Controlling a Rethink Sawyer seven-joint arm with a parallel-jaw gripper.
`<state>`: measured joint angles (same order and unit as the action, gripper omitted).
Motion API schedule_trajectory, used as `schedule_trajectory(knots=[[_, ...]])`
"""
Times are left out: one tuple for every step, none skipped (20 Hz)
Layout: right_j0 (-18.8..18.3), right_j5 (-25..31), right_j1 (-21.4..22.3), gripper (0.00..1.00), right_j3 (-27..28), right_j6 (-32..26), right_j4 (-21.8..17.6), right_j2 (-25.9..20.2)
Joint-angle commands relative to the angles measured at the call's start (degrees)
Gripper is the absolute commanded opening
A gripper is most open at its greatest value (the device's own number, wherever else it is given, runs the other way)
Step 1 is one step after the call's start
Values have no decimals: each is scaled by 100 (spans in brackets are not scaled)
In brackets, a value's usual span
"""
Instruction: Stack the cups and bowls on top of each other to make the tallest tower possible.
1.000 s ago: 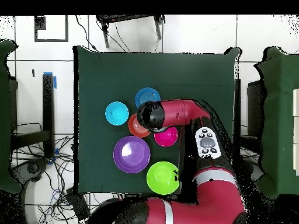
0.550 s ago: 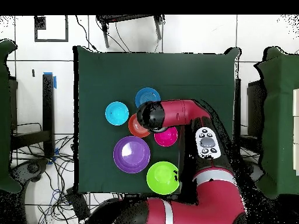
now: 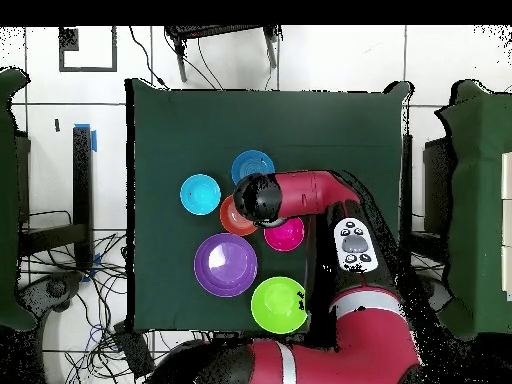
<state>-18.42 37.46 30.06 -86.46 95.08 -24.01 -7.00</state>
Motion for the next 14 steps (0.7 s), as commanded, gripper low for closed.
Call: schedule_trajectory(knots=[[164,533,-98,100,112,-223,-192,-239],[170,535,-96,100,109,-221,-190,-240],[160,499,-101,100,88,-216,-183,-251],[149,439,-105,100,51,-194,-183,-251],[140,382,-105,100,14,-175,-182,-254],[149,356,-99,100,2,-151,-180,-252],[172,361,-87,100,-3,-124,-180,-236],[203,390,-67,100,-6,-101,-178,-219],[243,445,-48,100,8,-77,-171,-199],[290,511,-15,100,17,-53,-166,-172],[331,568,-15,100,61,-43,-163,-161],[358,599,-17,100,85,-37,-159,-153],[367,579,-6,100,61,-29,-157,-146],[372,553,-8,100,56,-25,-158,-141]])
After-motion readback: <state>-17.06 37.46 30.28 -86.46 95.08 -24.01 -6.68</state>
